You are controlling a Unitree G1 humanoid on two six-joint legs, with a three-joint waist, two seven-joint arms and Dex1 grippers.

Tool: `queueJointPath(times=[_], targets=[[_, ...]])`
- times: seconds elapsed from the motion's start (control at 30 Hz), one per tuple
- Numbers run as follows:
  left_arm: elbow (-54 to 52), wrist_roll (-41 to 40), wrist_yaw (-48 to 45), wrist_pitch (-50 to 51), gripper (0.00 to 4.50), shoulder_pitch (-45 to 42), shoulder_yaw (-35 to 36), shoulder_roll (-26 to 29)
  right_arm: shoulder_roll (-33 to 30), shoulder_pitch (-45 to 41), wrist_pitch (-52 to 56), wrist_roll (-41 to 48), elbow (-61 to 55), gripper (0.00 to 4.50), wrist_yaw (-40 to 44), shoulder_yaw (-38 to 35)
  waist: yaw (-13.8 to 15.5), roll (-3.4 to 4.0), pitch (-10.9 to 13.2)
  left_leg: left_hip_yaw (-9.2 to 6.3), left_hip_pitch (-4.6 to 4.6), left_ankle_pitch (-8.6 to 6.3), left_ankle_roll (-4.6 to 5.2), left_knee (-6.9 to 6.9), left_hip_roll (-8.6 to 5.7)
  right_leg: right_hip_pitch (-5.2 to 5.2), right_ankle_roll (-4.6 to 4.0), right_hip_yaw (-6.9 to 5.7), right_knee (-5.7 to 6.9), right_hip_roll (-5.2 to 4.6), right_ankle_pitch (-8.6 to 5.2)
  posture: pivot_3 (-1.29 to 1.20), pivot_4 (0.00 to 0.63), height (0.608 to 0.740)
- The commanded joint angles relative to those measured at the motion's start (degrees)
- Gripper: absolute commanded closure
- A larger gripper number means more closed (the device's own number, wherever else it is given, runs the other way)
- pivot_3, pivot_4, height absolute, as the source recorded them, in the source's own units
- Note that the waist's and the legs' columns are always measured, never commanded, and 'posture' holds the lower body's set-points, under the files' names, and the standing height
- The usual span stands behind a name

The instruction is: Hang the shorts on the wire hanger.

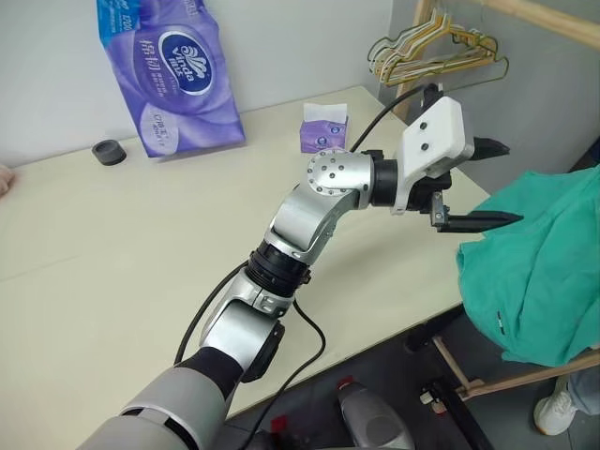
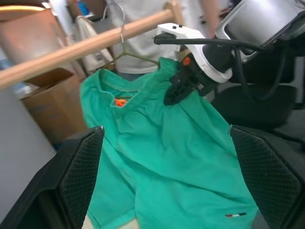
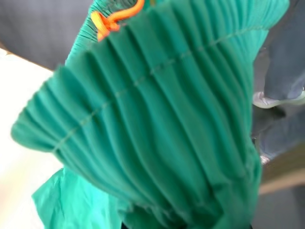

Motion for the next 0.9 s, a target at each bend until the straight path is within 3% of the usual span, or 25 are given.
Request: queueJointPath(times=[0.03,0.5,0.63,0.9], targets=[[-2.1,-0.6,-0.7,-0.2,0.04,-0.3,-0.5,0.0,0.7,2.3,-2.9,0.3,-2.9,4.5,0.7,-2.0,-0.3,-0.08,0.1,0.03,0.01,0.0,0.0,0.0,0.0,0.01,0.02,0.05,0.0,0.0,0.01,-0.57,0.154,0.74],[-4.4,0.8,1.2,0.1,0.04,2.0,-2.4,-0.1,-3.9,8.1,2.1,0.3,2.8,4.5,10.0,-3.5,-1.1,-0.22,1.4,0.56,-0.03,-0.16,0.29,-0.02,-0.22,0.15,0.52,1.27,-0.67,0.12,0.18,-0.54,0.219,0.74],[-5.0,0.6,1.4,0.5,0.0,2.5,-2.6,-0.1,-3.3,9.2,1.1,0.3,1.2,3.4,10.2,-3.9,-1.0,-0.48,2.1,0.55,-0.2,-0.21,0.37,0.0,-0.23,0.15,0.58,1.37,-0.84,0.08,0.19,-0.54,0.229,0.74],[-5.4,0.6,1.5,0.4,0.0,3.3,-3.1,-0.6,-3.1,10.0,-4.1,0.3,-3.5,0.57,5.1,-4.8,-0.8,-0.41,3.0,0.51,-0.43,-0.22,0.38,0.01,-0.23,-0.02,0.64,1.35,-0.84,0.04,0.18,-0.56,0.235,0.74]])
